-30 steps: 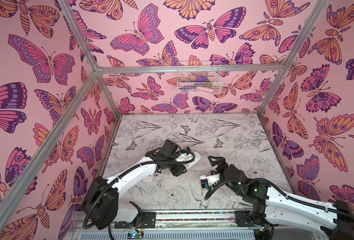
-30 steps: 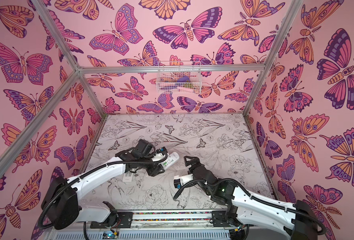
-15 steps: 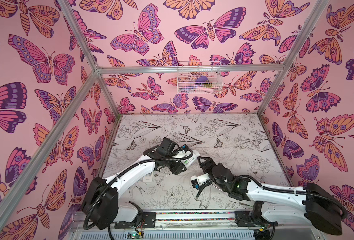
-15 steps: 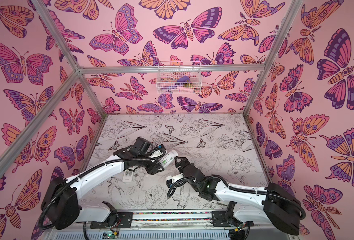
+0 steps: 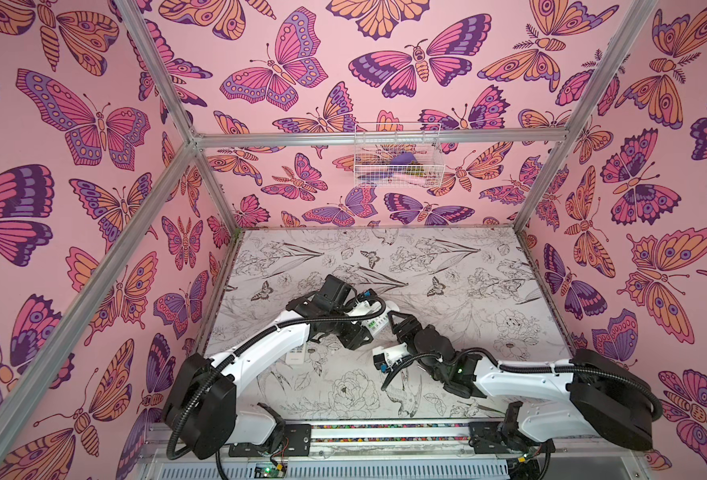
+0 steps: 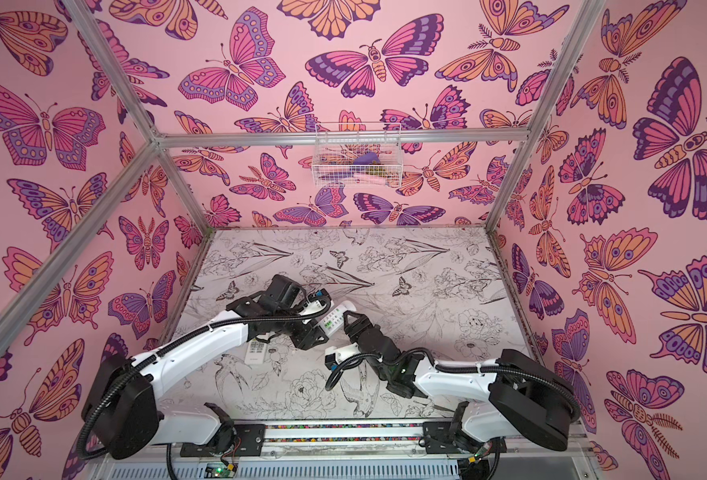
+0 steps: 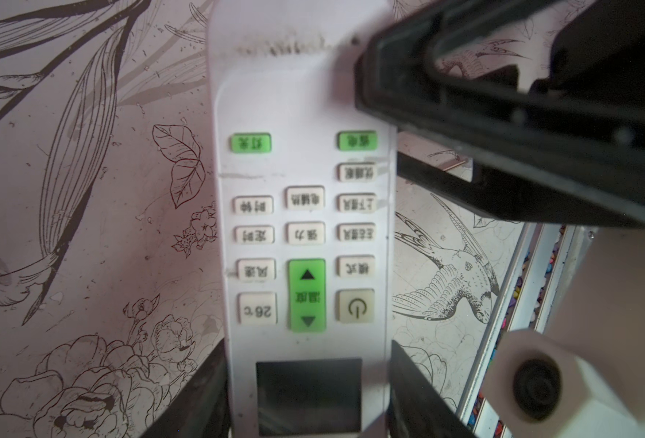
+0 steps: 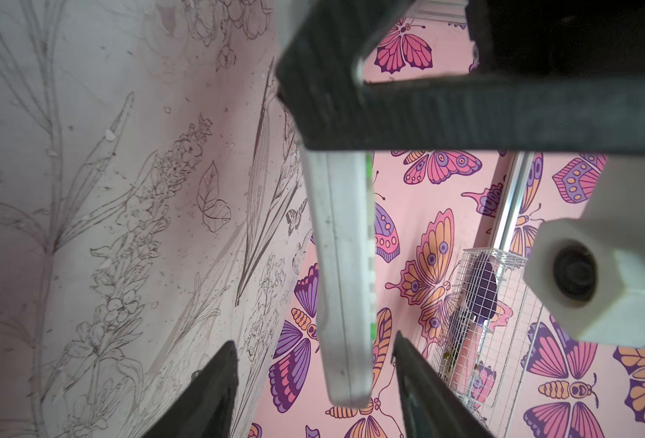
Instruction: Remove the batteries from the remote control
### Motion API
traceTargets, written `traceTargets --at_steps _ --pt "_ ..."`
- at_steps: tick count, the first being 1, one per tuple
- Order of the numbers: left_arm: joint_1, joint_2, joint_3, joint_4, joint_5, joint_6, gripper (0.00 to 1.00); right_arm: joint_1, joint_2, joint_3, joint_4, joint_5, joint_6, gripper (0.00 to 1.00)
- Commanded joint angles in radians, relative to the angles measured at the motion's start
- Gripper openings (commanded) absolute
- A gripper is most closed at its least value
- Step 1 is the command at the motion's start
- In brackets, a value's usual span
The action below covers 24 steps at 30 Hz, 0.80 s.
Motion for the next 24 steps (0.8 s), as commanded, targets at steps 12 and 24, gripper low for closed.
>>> traceTargets --at_steps 12,24 --pt "0.011 -0.008 -0.007 0.016 0.034 0.009 0.41 -0.008 0.052 0.041 0.091 0.044 -0.037 0.37" --pt "0.033 0.007 -0.007 0.022 0.019 0.02 0.57 -0.009 -0.006 0.045 -0.015 0.011 0.04 0.1"
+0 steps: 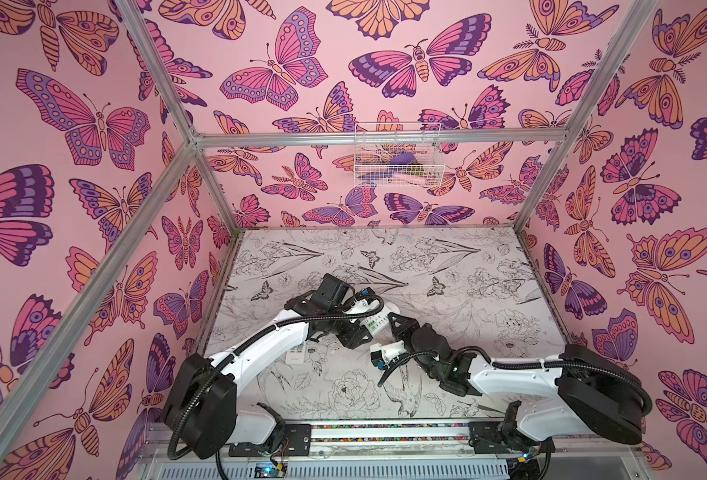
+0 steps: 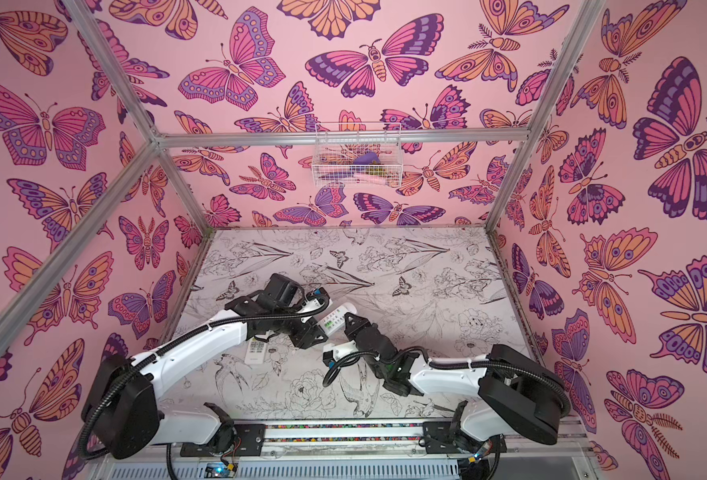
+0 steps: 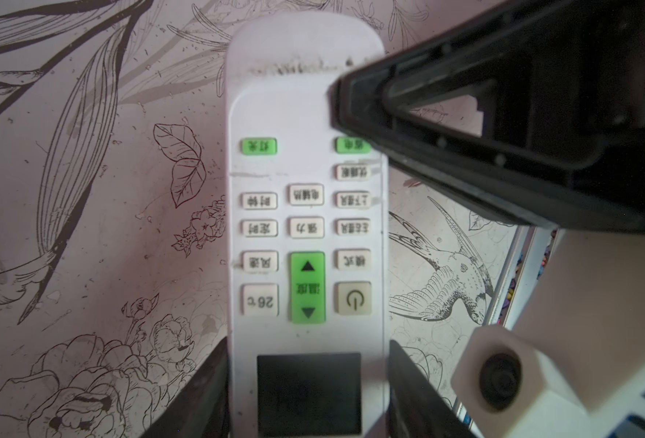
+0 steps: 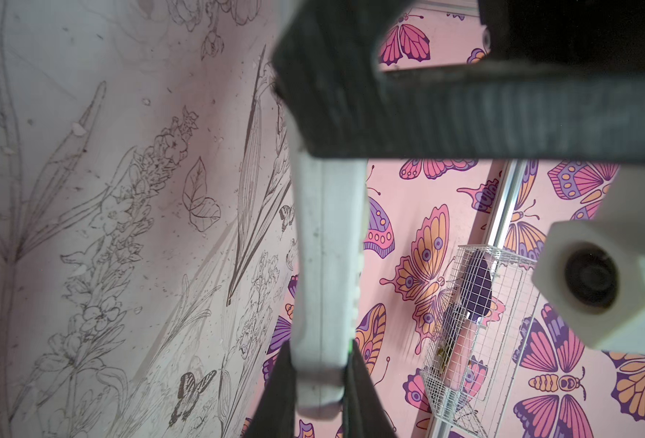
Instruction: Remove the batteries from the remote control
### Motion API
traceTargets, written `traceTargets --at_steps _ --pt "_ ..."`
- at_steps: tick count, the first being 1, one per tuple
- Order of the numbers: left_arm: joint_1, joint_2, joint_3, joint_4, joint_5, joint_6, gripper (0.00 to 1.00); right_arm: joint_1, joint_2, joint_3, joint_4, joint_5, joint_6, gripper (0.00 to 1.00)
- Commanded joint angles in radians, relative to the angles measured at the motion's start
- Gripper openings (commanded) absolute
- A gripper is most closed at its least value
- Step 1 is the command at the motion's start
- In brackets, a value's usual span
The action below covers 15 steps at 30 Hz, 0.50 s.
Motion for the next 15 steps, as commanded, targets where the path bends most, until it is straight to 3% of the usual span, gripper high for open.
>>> traceTargets --at_steps 1,4,7,15 --pt "0.01 0.006 -0.007 0.024 -0.007 0.022 0.61 -0.007 -0.037 0.03 -0.037 0.0 0.051 0.09" --pt "0.013 0.002 0.013 0.006 -0.027 0.014 0.75 -0.006 -0.028 0.028 -0.016 0.034 0.051 0.06" --pt "0.023 0.001 0.019 -0.001 -0.045 0.039 0.84 -0.007 -0.063 0.033 -0.089 -0.003 0.105 0.05" --pt "0.056 -0.017 0.091 -0.099 -0.122 0.103 0.91 -0.011 -0.038 0.045 -0.191 -0.009 0.225 0.02"
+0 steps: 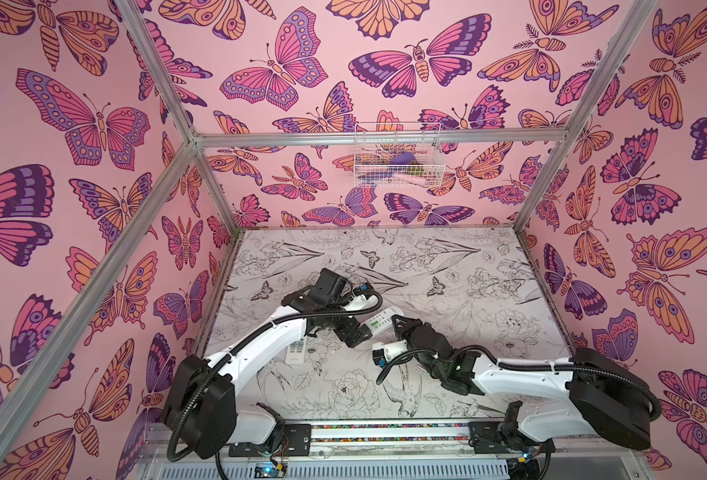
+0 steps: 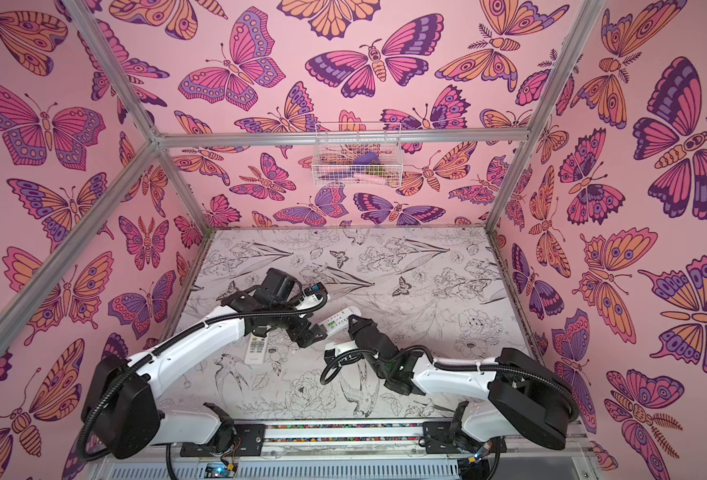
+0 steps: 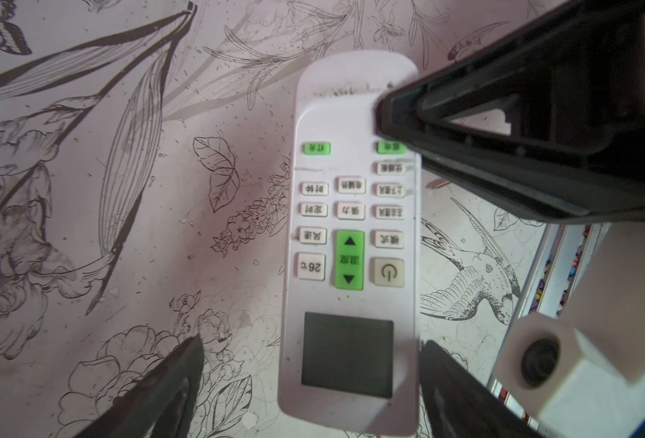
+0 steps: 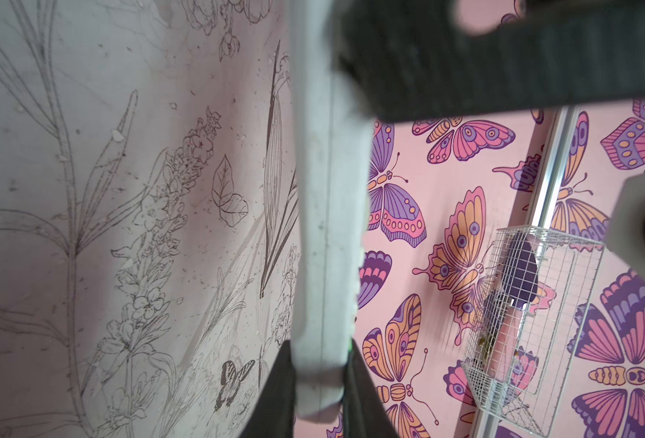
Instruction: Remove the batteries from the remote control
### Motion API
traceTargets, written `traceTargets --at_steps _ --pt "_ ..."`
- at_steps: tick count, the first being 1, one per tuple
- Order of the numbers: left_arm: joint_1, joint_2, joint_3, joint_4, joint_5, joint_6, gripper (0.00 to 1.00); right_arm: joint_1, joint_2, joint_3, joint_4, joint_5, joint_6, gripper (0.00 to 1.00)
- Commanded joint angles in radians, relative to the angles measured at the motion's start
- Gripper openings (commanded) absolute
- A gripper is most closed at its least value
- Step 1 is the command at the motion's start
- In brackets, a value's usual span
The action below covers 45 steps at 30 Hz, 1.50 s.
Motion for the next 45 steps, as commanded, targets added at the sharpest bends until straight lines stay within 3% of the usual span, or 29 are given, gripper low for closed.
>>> traceTargets --at_steps 1,5,11,19,25,30,33,45 --pt "0.028 -0.022 0.029 -0.055 -0.067 0.041 0.91 -0.006 0.008 0.03 -0.045 -0.013 0.084 0.02" --pt "0.068 -0.046 0.084 -0.097 -0.085 0.026 0.92 -0.015 0.04 0.055 -0.107 0.016 0.156 0.0" --pt "0.091 -0.052 0.121 -0.108 -0.145 0.038 0.93 -0.037 0.038 0.089 -0.213 -0.051 0.279 0.0" --pt "0.154 -0.068 0.124 -0.133 -0.117 0.039 0.95 -0.217 -0.057 0.228 -0.539 -0.462 0.671 0.0" --pt "0.199 -0.08 0.164 -0.191 -0.022 0.075 0.99 -0.339 -0.075 0.253 -0.567 -0.733 0.877 0.0" --pt "0.214 -0.077 0.223 -0.24 0.006 0.09 1.0 -0.388 -0.051 0.275 -0.577 -0.926 0.973 0.0" --pt "0.214 -0.072 0.25 -0.282 0.092 0.1 1.0 -0.403 -0.03 0.265 -0.523 -0.995 1.042 0.0" --pt "0.207 -0.051 0.253 -0.317 0.264 0.167 1.0 -0.405 0.108 0.321 -0.468 -1.285 1.1 0.0"
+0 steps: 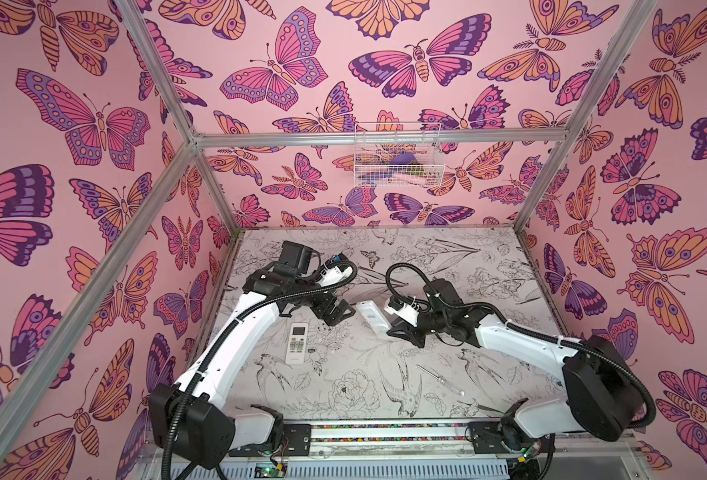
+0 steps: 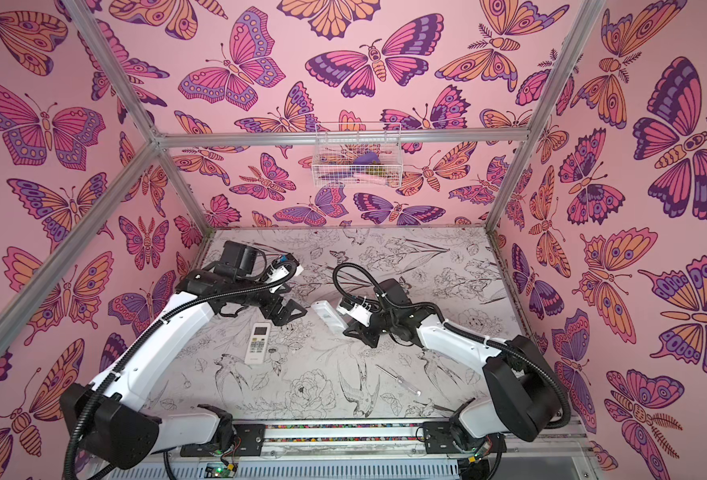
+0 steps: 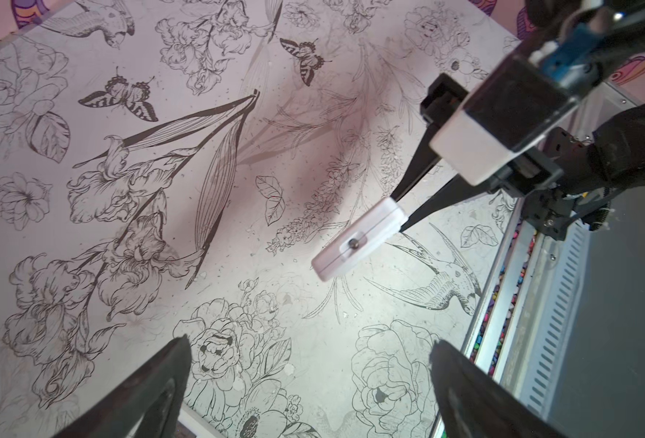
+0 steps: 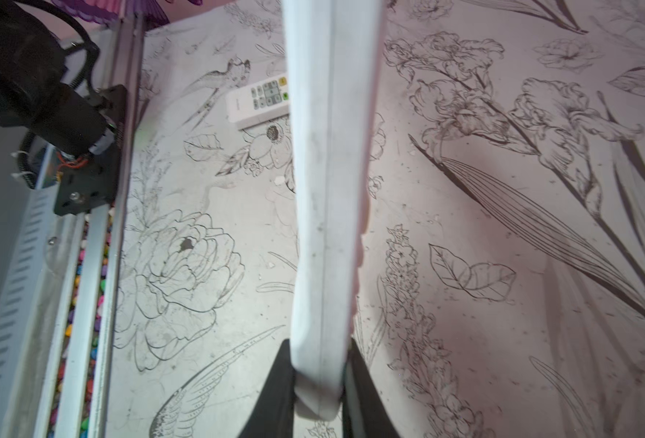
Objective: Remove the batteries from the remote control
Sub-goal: 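Grasp the remote with the left gripper while the right gripper releases it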
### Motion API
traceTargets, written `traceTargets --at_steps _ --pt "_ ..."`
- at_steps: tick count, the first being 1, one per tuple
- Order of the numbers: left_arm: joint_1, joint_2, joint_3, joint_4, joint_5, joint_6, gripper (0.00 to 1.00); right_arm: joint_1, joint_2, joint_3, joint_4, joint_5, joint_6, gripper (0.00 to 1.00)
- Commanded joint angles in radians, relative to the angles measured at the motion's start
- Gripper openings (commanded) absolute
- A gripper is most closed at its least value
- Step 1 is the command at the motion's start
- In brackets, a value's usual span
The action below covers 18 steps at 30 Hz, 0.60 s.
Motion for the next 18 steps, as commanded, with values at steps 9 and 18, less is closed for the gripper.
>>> traceTargets --at_steps 9,18 --pt "-0.011 0.017 -0.027 -0.057 0.21 0.088 1.0 -0.002 0.067 0.093 0.003 -0.241 0.028 0.0" --pt "-0.011 0.025 -0.051 -0.062 0.275 0.115 0.98 0.029 0.112 0.172 -0.125 -0.339 -0.029 0.0"
